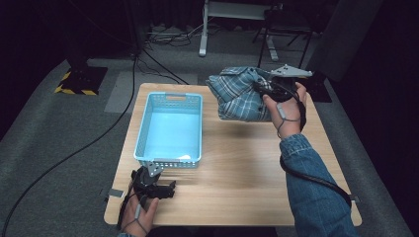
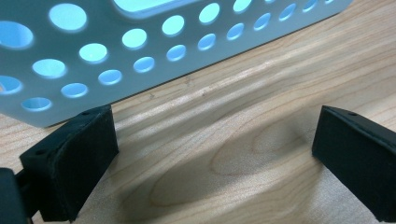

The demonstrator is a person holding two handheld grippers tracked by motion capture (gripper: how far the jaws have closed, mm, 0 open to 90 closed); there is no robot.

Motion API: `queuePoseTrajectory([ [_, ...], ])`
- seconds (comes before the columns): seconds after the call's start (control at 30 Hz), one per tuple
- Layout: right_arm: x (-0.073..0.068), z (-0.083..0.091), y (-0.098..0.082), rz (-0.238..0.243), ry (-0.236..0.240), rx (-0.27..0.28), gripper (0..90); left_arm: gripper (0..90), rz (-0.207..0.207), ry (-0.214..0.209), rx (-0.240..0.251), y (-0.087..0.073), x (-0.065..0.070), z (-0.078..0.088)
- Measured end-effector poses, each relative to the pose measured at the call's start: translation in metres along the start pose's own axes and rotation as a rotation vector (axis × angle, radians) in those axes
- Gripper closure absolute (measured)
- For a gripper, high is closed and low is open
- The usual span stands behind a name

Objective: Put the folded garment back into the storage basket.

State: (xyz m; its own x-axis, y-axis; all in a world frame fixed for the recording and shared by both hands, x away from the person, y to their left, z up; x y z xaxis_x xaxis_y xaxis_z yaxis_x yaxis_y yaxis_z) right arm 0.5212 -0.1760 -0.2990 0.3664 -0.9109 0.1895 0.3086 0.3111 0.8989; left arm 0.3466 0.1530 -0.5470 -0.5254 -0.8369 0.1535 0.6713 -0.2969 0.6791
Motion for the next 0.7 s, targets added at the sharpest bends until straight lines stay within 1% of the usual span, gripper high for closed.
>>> queuePoseTrajectory([
  [0.37, -0.023, -0.009, 0.012, 0.024, 0.032, 0.016, 74.1, 0.1, 0.0, 0.0, 0.0, 0.0, 0.0, 0.0],
  [0.57, -0.036, -0.013, 0.019, 0.025, 0.051, 0.023, 74.2, 0.1, 0.001, -0.001, -0.001, 0.0, 0.0, 0.0],
  [0.7, -0.046, -0.016, 0.021, 0.017, 0.062, 0.026, 74.1, 0.1, 0.001, 0.0, -0.001, 0.0, 0.0, 0.0],
])
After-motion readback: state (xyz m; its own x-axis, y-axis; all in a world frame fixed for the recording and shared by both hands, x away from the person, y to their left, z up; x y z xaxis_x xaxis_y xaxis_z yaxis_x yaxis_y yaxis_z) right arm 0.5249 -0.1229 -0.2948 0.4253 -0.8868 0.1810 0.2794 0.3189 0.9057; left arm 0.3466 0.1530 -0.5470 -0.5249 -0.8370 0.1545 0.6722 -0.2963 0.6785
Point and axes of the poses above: each handheld gripper's, and its own axes: z roughly backward along the jaws, y roughly out of its top, x roughly to its right, the point moved 5 cm from there along -z, roughly forward along the jaws, and after that the axes turned 11 degrees about -y, right-handed, at the moved point
